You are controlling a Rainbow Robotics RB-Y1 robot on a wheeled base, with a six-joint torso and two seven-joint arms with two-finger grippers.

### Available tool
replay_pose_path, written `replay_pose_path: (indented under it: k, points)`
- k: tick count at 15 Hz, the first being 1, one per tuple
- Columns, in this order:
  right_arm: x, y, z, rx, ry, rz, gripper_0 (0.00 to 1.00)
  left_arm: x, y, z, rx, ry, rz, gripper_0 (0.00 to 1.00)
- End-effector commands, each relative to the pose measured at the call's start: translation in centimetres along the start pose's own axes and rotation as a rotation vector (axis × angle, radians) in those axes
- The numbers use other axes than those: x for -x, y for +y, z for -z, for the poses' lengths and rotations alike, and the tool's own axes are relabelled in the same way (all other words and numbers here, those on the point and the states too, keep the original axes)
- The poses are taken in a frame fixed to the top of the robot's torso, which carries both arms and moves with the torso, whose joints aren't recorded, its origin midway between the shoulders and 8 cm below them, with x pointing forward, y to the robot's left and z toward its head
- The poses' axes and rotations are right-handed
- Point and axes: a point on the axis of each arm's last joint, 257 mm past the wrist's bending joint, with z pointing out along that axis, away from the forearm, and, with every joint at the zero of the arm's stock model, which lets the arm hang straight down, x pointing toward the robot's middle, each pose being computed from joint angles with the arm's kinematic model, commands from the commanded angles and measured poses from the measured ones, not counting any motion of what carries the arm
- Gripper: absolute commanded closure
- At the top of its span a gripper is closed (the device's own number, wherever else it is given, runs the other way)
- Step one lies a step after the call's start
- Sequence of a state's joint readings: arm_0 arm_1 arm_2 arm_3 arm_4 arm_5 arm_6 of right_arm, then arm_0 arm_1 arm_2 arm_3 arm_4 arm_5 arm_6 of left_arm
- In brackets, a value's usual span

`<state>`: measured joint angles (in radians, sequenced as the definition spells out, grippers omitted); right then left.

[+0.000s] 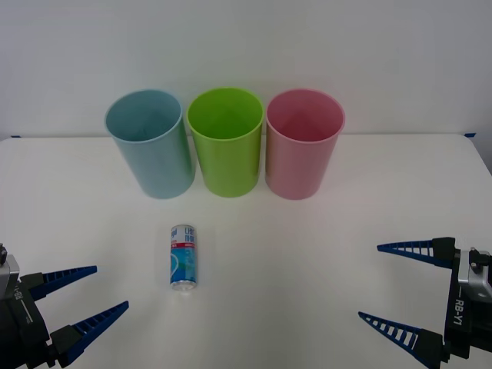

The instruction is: Put cans in the blue bin and PET bottles in the pink bin and trash in the green bin.

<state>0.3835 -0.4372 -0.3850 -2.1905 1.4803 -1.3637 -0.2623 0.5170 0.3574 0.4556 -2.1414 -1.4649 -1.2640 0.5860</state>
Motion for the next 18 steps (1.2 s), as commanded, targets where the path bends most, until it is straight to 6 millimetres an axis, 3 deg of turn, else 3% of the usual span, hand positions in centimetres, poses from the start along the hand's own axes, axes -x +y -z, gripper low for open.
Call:
replay_pose_path:
  k: [1, 18]
  points:
    - [0.00, 0.00, 0.00, 0.000, 0.000, 0.000, 0.00, 0.00, 0.00, 0.00, 0.000, 0.000, 0.000, 0.00]
    - [0.00, 0.00, 0.00, 0.000, 0.000, 0.000, 0.00, 0.00, 0.00, 0.00, 0.000, 0.000, 0.000, 0.00]
